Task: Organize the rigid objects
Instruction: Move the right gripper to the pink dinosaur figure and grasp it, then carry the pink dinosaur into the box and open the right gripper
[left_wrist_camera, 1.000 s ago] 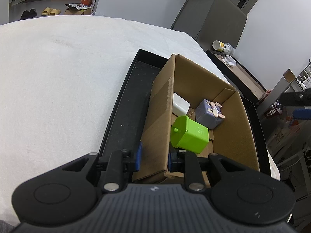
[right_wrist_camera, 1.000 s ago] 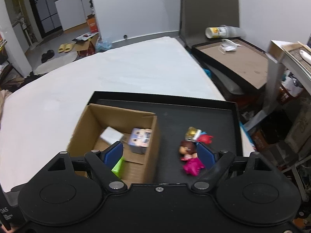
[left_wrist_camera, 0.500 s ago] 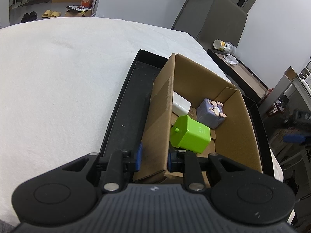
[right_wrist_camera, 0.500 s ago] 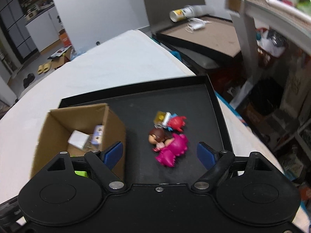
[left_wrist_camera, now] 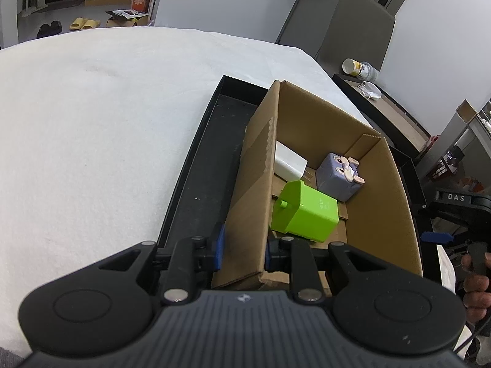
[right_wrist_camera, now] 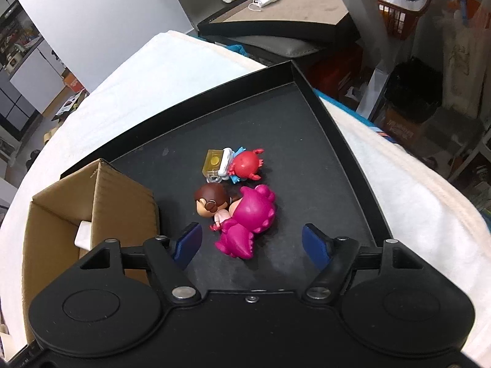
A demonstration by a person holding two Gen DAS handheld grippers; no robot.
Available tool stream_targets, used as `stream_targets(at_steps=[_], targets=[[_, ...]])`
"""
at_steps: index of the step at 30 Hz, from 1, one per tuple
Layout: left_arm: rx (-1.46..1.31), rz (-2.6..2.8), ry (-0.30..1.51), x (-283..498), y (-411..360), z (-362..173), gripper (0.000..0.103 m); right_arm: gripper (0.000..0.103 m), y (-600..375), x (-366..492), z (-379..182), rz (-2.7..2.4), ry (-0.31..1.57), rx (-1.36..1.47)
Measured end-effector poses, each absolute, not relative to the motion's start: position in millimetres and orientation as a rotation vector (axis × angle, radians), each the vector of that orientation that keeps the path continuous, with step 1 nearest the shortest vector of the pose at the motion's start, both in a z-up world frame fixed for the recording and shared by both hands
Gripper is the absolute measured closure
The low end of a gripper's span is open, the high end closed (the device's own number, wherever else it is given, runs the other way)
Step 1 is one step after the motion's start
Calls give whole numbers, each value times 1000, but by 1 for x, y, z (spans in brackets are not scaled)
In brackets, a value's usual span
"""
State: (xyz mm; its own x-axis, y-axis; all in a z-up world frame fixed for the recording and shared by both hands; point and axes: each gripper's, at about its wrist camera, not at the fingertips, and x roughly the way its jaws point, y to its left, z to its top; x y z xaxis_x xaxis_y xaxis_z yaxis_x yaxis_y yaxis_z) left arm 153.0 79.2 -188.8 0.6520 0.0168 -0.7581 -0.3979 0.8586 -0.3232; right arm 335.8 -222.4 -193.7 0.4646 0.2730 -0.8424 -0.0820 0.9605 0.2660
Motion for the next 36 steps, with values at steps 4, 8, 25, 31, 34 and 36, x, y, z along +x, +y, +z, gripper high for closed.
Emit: stream_targets(at_steps=[4, 8, 25, 31, 34, 36], targets=[[-499, 247, 836, 153, 80, -189, 81, 32, -220, 341, -200, 216, 1071, 191], [-497, 246, 835, 153, 80, -190, 81, 38, -218, 346, -208, 210, 1092, 187], [-496, 246, 834, 155, 78, -192, 81, 69, -214, 341, -219, 230, 1140, 112], [-495, 245, 834, 155, 78, -192, 81, 70, -217, 330, -218, 202, 1175, 72], [-496, 245, 834, 155, 78, -192, 81, 69, -218, 330, -217, 193, 1194, 48], [-495, 244, 832, 154, 78, -191, 81, 69, -219, 329, -214, 180, 1205, 38]])
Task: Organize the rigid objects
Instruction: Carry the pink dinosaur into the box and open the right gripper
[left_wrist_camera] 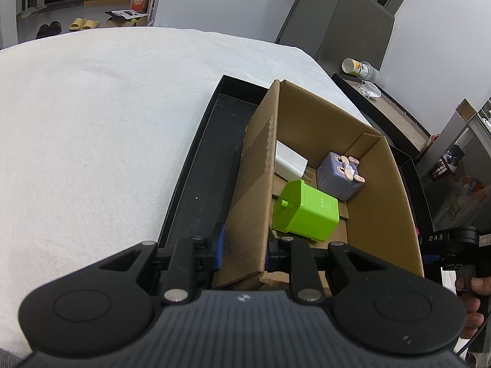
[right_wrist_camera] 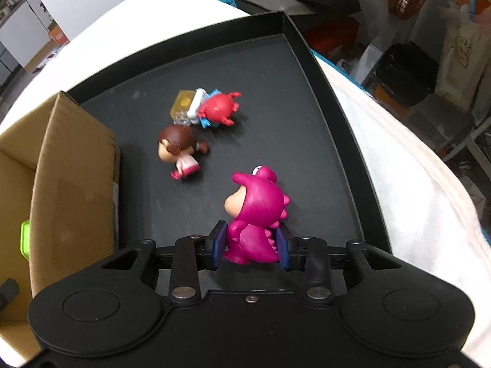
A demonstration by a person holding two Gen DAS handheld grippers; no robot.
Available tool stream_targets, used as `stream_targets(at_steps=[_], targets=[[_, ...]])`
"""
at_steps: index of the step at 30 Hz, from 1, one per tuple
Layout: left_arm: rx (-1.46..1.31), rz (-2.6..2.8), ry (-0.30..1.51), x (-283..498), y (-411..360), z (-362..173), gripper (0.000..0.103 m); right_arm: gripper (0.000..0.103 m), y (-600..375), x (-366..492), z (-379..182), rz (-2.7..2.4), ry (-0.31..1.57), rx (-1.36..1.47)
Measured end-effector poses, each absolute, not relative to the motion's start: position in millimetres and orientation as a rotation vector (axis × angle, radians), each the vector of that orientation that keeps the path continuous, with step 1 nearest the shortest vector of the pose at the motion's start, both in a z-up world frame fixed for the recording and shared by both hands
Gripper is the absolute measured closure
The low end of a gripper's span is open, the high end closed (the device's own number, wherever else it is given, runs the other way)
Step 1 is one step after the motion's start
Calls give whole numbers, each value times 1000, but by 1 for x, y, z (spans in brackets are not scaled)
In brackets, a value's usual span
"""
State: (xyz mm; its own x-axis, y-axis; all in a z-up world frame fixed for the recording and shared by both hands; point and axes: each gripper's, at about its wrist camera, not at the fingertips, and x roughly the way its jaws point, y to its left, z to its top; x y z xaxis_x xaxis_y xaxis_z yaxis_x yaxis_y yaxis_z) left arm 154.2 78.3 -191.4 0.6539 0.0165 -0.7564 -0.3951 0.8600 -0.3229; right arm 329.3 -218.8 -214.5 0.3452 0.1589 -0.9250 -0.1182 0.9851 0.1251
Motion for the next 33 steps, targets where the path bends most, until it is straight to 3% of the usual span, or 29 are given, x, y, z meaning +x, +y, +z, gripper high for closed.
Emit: stream_targets(at_steps=[11, 13, 15, 33], targets=[[-496, 245, 833, 154, 78, -191, 81, 61, -217, 336, -216, 126, 1202, 3], [-499, 245, 833, 154, 79, -191, 81, 61, -217, 336, -217, 127, 1197, -7], [-499, 245, 833, 154, 79, -190, 81, 68, -215, 335, -217, 136, 1191, -23], [-504, 239, 835, 153, 81, -191, 81, 68, -209, 309, -158, 250, 1076, 4]])
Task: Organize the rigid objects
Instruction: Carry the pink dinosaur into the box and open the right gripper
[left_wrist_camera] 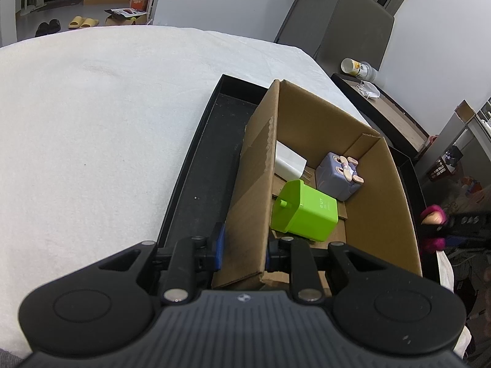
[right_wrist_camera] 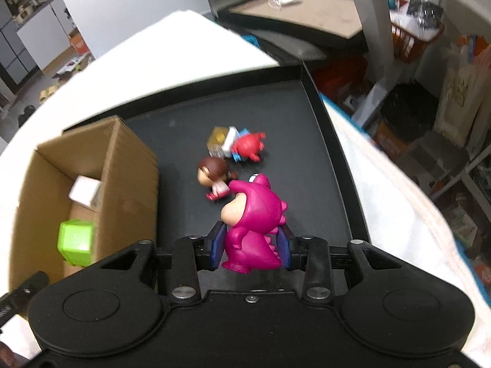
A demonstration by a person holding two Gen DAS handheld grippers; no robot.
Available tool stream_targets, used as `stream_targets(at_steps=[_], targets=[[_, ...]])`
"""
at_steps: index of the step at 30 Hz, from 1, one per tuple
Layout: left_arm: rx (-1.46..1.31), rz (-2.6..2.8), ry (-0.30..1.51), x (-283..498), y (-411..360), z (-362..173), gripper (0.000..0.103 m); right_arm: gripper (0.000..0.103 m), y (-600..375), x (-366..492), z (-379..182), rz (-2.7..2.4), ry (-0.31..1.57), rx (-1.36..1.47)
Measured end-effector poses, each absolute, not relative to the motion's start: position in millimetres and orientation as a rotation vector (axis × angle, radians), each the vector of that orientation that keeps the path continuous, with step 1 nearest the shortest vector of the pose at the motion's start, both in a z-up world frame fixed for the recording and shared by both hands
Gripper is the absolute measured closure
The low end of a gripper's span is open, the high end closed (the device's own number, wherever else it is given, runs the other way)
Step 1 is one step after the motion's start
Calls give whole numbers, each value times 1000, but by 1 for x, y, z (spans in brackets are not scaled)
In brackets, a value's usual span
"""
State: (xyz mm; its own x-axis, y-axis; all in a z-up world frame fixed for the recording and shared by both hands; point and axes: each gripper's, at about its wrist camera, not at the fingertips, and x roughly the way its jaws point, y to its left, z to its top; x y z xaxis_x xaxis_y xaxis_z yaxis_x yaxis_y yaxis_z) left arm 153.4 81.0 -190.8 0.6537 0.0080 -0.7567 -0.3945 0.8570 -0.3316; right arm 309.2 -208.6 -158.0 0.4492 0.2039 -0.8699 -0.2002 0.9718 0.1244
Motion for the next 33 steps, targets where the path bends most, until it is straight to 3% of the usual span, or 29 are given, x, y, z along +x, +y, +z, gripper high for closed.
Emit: stream_targets(at_steps=[17, 33], targets=[[-500, 233, 837, 154, 80, -190, 81, 68, -170, 296, -97, 407, 947, -12], [-509, 226, 839, 153, 81, -192, 81, 68, -113, 289, -97, 497, 958, -121]])
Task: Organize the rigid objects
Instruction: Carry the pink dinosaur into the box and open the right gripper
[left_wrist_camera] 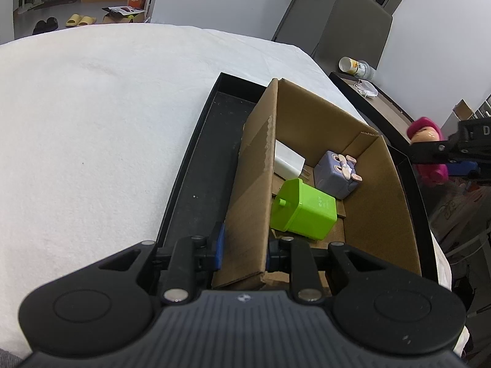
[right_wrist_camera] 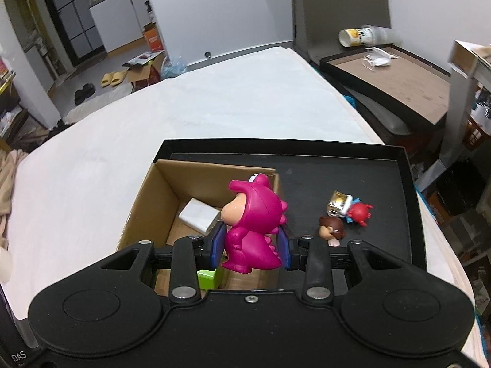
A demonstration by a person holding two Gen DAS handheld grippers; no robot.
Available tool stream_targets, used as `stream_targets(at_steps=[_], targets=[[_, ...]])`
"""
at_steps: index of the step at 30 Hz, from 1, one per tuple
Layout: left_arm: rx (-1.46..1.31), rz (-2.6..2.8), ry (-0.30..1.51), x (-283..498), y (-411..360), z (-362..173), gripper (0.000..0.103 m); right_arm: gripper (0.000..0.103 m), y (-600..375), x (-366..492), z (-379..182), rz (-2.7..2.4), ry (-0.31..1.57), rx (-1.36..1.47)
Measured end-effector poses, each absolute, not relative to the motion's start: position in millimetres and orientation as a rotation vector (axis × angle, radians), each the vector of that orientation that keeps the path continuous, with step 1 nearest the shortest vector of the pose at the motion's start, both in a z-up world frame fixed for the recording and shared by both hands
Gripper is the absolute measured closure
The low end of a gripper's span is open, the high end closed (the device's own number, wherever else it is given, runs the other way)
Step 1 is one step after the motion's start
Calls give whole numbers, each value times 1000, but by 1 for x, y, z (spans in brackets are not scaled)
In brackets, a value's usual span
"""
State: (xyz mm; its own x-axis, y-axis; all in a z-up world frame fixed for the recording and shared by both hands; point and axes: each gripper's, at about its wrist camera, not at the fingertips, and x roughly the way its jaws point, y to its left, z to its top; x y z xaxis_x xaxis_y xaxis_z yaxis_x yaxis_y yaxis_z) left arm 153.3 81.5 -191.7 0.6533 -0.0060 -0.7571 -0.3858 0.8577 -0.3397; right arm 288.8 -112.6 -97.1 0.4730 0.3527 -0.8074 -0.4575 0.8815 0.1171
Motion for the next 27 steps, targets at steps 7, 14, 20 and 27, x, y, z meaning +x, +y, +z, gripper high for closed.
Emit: stream_targets(at_steps=[7, 14, 20, 27], targets=[[-513, 224, 840, 154, 82, -192, 80, 68, -96, 286, -106, 520, 978, -176], [-510, 223, 840, 154, 82, -192, 80, 68, -78, 280, -120, 533, 999, -247], [-515, 216, 841, 153, 82, -193, 80, 67, -66, 274, -136, 530, 1021, -317], [-509, 212, 840, 152, 83, -193, 80, 64, -69, 272, -140, 509, 1010, -327]])
